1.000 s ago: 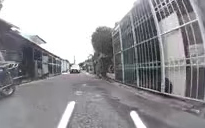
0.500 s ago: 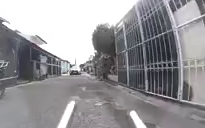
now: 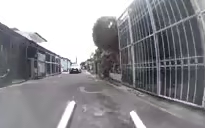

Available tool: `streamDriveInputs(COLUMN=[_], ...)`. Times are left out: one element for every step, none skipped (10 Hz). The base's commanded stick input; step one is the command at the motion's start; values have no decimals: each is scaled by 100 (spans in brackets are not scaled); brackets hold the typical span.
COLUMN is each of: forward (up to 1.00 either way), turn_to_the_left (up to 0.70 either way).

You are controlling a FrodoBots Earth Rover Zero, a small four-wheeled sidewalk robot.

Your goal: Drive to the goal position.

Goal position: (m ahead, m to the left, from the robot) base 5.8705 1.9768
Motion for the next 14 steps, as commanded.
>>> streamDriveInputs(forward=[85,85,85,85,85,85,85,85,85,85,85,85,85,85], turn_to_the_left=[7,0,0,0,0,0,0,2,2,0,0,0,0,0])
